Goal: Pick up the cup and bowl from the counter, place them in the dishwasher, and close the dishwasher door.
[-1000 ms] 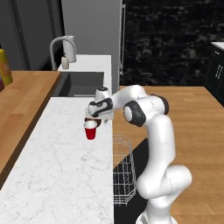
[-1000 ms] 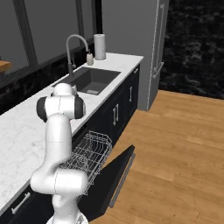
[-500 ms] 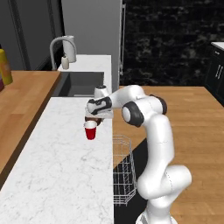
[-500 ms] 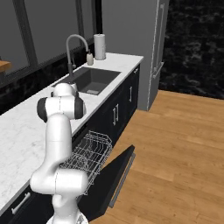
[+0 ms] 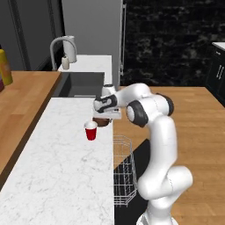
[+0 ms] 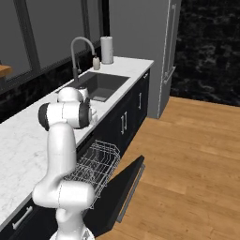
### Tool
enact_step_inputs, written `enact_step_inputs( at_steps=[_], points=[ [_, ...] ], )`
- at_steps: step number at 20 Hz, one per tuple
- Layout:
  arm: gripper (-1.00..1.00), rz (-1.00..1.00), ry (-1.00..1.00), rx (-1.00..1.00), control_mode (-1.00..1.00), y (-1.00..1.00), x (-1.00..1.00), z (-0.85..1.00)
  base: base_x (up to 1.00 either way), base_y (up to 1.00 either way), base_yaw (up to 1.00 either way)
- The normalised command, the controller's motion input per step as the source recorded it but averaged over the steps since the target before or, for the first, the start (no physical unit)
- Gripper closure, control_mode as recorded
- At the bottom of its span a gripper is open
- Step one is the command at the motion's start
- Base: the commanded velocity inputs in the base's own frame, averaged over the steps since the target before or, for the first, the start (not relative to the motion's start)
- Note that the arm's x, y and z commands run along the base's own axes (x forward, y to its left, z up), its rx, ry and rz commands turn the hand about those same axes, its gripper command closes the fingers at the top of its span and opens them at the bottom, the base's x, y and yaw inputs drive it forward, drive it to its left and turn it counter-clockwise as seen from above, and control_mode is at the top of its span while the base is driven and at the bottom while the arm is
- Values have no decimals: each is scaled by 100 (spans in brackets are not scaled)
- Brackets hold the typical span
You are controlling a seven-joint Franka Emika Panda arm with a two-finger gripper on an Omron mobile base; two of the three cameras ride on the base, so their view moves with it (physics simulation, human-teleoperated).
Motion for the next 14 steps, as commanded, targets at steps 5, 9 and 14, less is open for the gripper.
enact_step_inputs(
  at_steps=[5, 9, 14],
  points=[
    [100, -6, -1, 9, -100, -100, -87, 7, 0, 0, 0],
    [100, 0, 0, 13, -100, -100, -100, 0, 0, 0, 0],
    [100, 0, -1, 18, -100, -93, -78, -7, 0, 0, 0]
  ],
)
